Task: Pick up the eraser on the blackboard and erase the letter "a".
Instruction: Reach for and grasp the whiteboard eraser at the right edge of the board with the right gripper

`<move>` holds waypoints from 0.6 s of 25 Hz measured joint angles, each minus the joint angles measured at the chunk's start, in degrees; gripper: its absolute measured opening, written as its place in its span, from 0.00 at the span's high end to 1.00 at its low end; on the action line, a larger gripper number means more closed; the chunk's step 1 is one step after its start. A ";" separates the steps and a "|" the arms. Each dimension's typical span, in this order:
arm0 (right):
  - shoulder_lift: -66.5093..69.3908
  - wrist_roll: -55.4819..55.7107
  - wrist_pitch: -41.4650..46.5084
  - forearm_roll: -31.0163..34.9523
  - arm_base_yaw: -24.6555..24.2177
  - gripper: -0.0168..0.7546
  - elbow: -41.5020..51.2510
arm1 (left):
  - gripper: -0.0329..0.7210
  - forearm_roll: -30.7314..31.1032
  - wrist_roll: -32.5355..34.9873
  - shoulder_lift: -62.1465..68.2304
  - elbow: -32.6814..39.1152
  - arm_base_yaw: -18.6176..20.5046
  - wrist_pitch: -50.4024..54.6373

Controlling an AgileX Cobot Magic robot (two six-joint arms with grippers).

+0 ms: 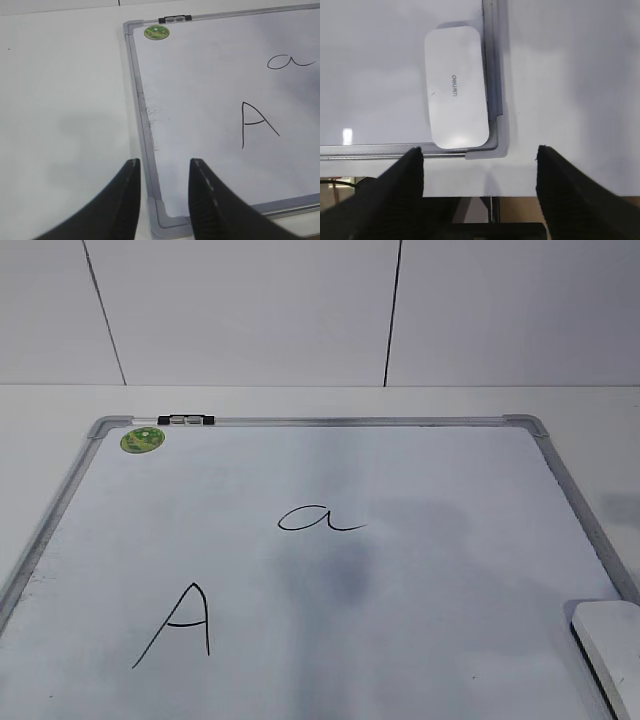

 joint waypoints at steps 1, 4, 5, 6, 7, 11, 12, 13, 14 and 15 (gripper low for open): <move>0.91 -0.08 0.00 0.76 0.00 0.25 0.00 | 0.63 0.00 0.00 0.00 0.00 0.00 0.00; 1.68 -0.08 -1.87 2.26 0.00 0.25 0.00 | 0.63 0.00 0.00 0.00 0.00 0.00 0.00; 1.68 -0.08 -2.98 2.39 0.00 0.25 0.00 | 0.63 0.00 0.00 0.00 0.00 0.00 0.00; 1.68 -0.08 -3.75 2.60 0.00 0.25 0.00 | 0.63 0.00 0.00 0.00 0.00 0.00 0.00; 1.73 -0.83 -4.04 2.74 0.00 0.25 0.00 | 0.63 0.00 0.00 0.00 0.00 0.00 0.00; 3.04 -3.24 -4.04 3.38 0.00 0.25 0.00 | 0.63 0.00 0.00 0.00 0.00 0.00 0.00; 3.59 -3.74 -4.04 3.78 0.00 0.24 0.00 | 0.63 0.00 0.00 0.00 0.00 0.00 0.00; 4.38 -4.14 -3.93 4.32 0.00 0.22 0.00 | 0.63 0.00 0.00 0.00 0.00 0.00 0.00; 5.03 -4.34 -3.84 4.71 0.00 0.20 0.00 | 0.63 0.00 0.00 0.00 0.00 0.00 0.00; 5.86 -4.48 -3.69 5.14 0.00 0.19 0.00 | 0.63 0.00 0.00 0.00 0.00 0.00 0.00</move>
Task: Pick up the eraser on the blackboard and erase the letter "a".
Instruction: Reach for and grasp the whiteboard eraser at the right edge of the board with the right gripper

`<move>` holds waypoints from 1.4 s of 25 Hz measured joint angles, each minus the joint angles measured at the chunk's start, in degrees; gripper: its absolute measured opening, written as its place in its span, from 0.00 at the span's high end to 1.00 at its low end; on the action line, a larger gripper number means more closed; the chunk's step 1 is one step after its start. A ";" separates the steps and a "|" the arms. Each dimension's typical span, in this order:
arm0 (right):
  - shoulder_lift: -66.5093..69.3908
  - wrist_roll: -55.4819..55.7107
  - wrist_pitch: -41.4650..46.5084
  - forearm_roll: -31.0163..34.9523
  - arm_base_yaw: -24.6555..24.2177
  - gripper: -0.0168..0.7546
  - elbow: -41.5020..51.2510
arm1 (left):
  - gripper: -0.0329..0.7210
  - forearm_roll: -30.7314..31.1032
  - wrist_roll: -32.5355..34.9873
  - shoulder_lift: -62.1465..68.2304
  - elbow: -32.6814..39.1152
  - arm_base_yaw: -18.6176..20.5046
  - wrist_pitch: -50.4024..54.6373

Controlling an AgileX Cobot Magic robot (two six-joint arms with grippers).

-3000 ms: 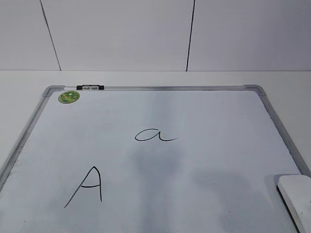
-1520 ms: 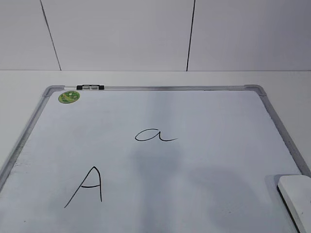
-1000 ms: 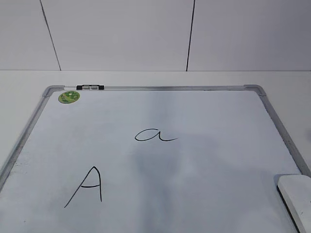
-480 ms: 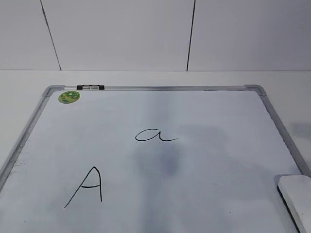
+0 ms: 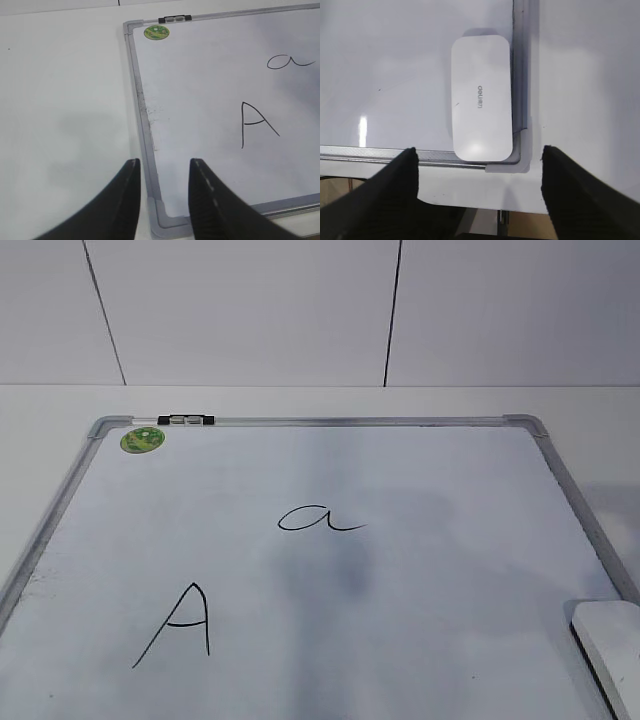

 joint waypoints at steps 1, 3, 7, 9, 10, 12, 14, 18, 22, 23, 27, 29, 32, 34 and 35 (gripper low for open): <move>0.80 -0.27 0.10 0.52 0.00 0.18 0.00 | 0.63 0.00 0.00 0.00 0.00 0.00 0.00; 2.28 -0.36 0.24 1.22 0.00 0.17 0.00 | 0.63 0.00 0.00 0.00 0.00 0.00 0.00; 5.24 -1.51 0.85 2.70 0.00 0.16 0.00 | 0.63 0.00 0.00 0.00 0.00 0.00 0.00; 6.99 -2.07 1.49 3.05 1.43 0.16 0.00 | 0.63 -0.52 0.00 0.00 0.00 0.00 0.00; 8.20 -2.32 1.98 3.05 2.33 0.16 0.00 | 0.63 -0.75 0.00 0.00 0.00 0.00 0.00; 10.96 -2.34 2.36 2.28 4.03 0.16 -0.04 | 0.63 -1.11 0.00 0.00 0.00 0.00 -0.10; 13.60 -2.34 2.36 1.96 4.79 0.16 -0.14 | 0.63 -1.22 0.00 0.00 0.00 0.00 -0.10; 17.81 -1.61 2.36 1.96 5.02 0.16 -0.18 | 0.63 -1.22 0.00 0.00 0.00 0.00 -0.10; 21.36 -1.41 1.70 1.96 5.06 0.16 -0.32 | 0.63 -1.22 0.00 0.00 0.00 0.00 -0.10; 22.03 -1.41 1.28 1.96 5.06 0.16 -0.32 | 0.63 -1.22 0.00 0.00 0.00 0.00 -0.10; 24.33 -1.30 -0.68 1.96 5.06 0.16 -1.71 | 0.63 -1.22 0.00 0.00 0.00 0.00 -0.10; 25.54 -1.17 -1.30 1.86 5.06 0.16 -2.89 | 0.63 -1.22 0.00 0.00 0.00 0.00 -0.10; 27.28 -0.15 -1.41 1.20 5.15 0.16 -3.89 | 0.63 -1.22 0.00 0.00 0.00 0.00 -0.10; 28.18 1.06 -1.04 0.78 5.89 0.16 -3.99 | 0.63 -1.22 0.00 0.00 0.00 0.00 -0.10; 28.42 1.81 -0.94 0.60 6.79 0.16 -3.99 | 0.63 -1.22 0.00 0.00 0.00 0.00 -0.10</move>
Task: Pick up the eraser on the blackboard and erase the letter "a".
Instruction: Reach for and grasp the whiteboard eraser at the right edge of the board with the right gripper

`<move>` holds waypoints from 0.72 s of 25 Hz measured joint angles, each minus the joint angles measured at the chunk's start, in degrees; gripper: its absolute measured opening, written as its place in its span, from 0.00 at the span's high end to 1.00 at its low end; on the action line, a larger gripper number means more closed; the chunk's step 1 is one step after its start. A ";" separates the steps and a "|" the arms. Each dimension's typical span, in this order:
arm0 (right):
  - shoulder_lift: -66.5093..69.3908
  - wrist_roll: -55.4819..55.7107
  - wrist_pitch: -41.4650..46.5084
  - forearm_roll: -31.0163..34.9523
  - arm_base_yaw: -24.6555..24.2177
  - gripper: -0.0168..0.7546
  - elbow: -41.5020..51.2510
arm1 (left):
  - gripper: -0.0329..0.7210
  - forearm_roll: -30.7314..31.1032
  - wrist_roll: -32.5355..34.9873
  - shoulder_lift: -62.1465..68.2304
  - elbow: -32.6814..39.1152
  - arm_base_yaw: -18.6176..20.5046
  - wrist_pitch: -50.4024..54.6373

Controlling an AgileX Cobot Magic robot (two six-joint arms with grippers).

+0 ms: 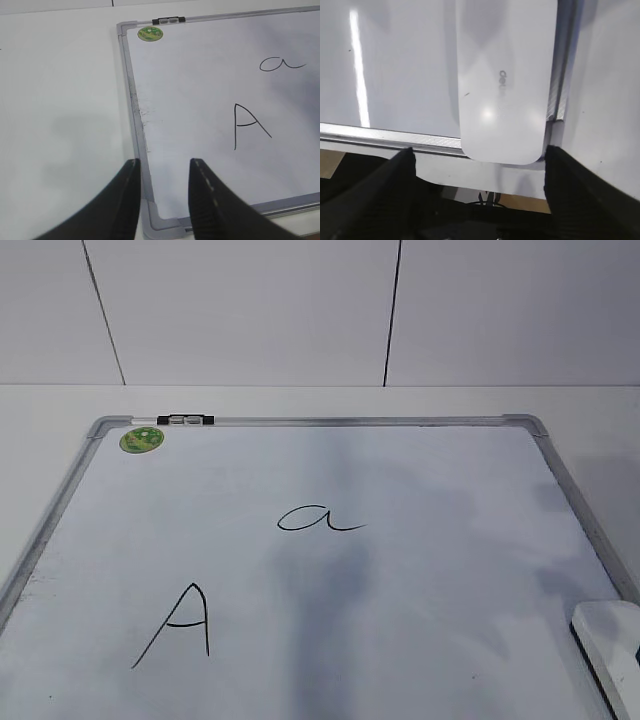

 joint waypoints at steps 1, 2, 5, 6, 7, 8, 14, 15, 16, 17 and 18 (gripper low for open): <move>0.00 0.91 0.00 -0.58 1.15 0.16 0.00 | 0.63 0.00 0.00 0.00 0.00 0.00 0.00; 0.00 1.84 0.00 -1.15 2.25 0.16 0.00 | 0.63 0.00 0.00 0.00 0.00 0.00 0.00; 0.10 5.32 -0.68 -3.69 5.64 0.16 -0.12 | 0.63 0.00 0.00 0.00 0.00 0.00 0.00; 0.10 6.05 -0.89 -4.11 6.05 0.16 -0.12 | 0.63 0.00 0.00 0.00 0.00 0.00 0.00; 0.10 6.65 -1.10 -4.34 6.28 0.16 -0.12 | 0.63 0.00 0.00 0.00 0.00 0.00 0.00; 0.10 7.09 -1.33 -4.62 6.30 0.16 -0.12 | 0.63 0.00 0.00 0.00 0.00 0.00 0.00; 0.10 8.37 -1.67 -6.85 6.30 0.17 -0.12 | 0.63 0.00 0.00 0.00 0.00 0.00 0.00; 0.10 8.61 -1.67 -7.29 6.30 0.17 -0.12 | 0.63 0.00 0.00 0.00 0.00 0.00 0.00; 0.10 8.70 -1.89 -7.51 6.30 0.17 -0.12 | 0.63 0.00 0.00 0.00 0.00 0.00 0.00; 0.10 8.84 -2.14 -7.52 6.30 0.17 -0.12 | 0.63 0.00 0.00 0.00 0.00 0.00 0.00; 0.10 8.94 -2.57 -7.52 6.30 0.17 -0.12 | 0.63 0.00 0.00 0.00 0.00 0.00 0.00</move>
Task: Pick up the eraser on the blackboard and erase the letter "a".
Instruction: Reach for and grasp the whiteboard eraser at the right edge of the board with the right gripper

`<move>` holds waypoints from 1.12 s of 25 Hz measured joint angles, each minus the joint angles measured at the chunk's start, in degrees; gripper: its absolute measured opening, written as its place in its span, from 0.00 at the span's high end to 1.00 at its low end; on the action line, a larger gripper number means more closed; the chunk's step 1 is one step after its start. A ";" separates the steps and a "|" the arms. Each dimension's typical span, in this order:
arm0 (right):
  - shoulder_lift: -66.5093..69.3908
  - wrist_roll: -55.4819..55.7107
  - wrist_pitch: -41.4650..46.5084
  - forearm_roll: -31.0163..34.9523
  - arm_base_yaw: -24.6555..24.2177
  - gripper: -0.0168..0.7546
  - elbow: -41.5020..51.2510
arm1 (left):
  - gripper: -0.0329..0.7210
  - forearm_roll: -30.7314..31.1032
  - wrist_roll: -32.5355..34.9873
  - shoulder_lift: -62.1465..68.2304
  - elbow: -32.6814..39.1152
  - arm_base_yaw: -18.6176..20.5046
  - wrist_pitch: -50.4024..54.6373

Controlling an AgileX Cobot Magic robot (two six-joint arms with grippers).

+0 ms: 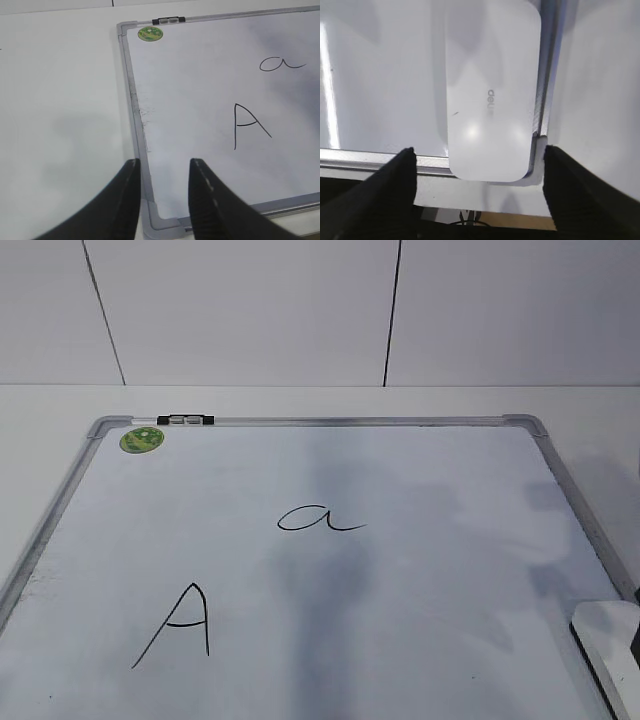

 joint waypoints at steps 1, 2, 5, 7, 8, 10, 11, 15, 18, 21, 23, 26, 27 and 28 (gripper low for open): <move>0.00 -0.02 -0.47 0.10 0.00 0.17 0.00 | 0.63 0.00 0.00 0.00 0.00 0.00 0.00; 0.00 -0.02 -1.01 0.10 0.00 0.17 0.00 | 0.63 0.00 0.00 0.00 0.00 0.00 0.00; 0.25 0.10 -1.74 0.10 0.00 0.17 0.00 | 0.63 0.00 0.00 0.00 0.00 0.00 0.00; 1.27 0.10 -1.99 0.10 0.00 0.17 0.00 | 0.63 0.00 0.00 0.00 0.00 0.00 0.00; 1.71 0.10 -1.99 0.10 0.00 0.17 0.00 | 0.63 0.00 0.00 0.00 0.00 0.00 0.00; 3.04 0.10 -2.25 0.10 0.00 0.17 0.00 | 0.63 0.00 0.00 0.00 0.00 0.00 0.00; 3.51 0.10 -2.63 0.10 0.00 0.17 0.00 | 0.63 0.00 0.00 0.00 0.00 0.00 0.00; 5.18 0.10 -3.43 -0.10 0.00 0.17 -0.02 | 0.63 0.00 0.00 0.00 0.00 0.00 0.00; 5.80 -0.20 -4.40 -0.10 0.00 0.17 0.37 | 0.63 0.00 0.00 0.00 0.00 0.00 0.00; 6.17 -0.43 -5.26 -0.31 0.00 0.17 1.29 | 0.63 0.00 0.00 0.00 0.00 0.00 0.00; 6.91 -0.55 -5.26 -0.61 0.00 0.17 1.39 | 0.63 0.00 0.00 0.00 0.00 0.00 0.00; 7.56 -0.67 -5.73 -0.74 0.00 0.17 1.39 | 0.63 0.00 0.00 0.00 0.00 0.00 0.00; 7.59 -0.75 -6.05 -0.81 0.00 0.17 1.39 | 0.63 0.00 0.00 0.00 0.00 0.00 0.00; 7.68 -0.75 -6.33 -0.96 0.00 0.17 1.39 | 0.63 0.00 0.00 0.00 0.00 0.00 0.00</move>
